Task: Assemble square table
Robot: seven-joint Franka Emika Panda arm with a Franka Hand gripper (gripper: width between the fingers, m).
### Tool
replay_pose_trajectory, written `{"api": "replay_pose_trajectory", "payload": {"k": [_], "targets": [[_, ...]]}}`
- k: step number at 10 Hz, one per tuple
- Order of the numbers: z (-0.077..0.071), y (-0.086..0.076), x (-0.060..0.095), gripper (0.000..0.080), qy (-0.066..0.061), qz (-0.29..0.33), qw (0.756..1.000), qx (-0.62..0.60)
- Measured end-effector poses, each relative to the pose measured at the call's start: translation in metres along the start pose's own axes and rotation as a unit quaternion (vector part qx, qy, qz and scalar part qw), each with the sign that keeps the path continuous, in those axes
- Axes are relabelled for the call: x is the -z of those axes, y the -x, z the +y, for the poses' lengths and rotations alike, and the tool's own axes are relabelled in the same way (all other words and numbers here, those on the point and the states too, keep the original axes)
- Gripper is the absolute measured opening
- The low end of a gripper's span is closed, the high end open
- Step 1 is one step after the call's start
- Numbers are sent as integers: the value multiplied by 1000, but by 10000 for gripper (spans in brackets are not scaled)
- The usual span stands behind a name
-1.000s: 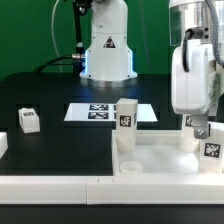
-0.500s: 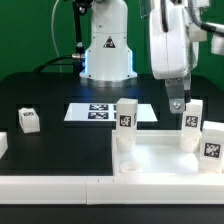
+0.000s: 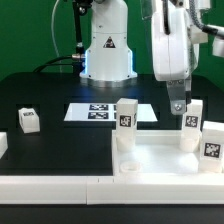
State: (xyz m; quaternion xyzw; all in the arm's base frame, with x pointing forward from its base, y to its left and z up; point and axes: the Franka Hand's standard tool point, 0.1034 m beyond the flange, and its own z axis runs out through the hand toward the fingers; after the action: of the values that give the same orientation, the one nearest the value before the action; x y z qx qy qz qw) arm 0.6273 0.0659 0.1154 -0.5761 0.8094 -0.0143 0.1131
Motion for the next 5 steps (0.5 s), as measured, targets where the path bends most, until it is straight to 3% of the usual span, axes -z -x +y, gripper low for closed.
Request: {"api": "replay_pose_trajectory", "payload": {"k": [2, 5], "targets": [[1, -5, 2, 649, 1, 0, 999, 39], [5, -48, 38, 649, -6, -11, 991, 133]]}}
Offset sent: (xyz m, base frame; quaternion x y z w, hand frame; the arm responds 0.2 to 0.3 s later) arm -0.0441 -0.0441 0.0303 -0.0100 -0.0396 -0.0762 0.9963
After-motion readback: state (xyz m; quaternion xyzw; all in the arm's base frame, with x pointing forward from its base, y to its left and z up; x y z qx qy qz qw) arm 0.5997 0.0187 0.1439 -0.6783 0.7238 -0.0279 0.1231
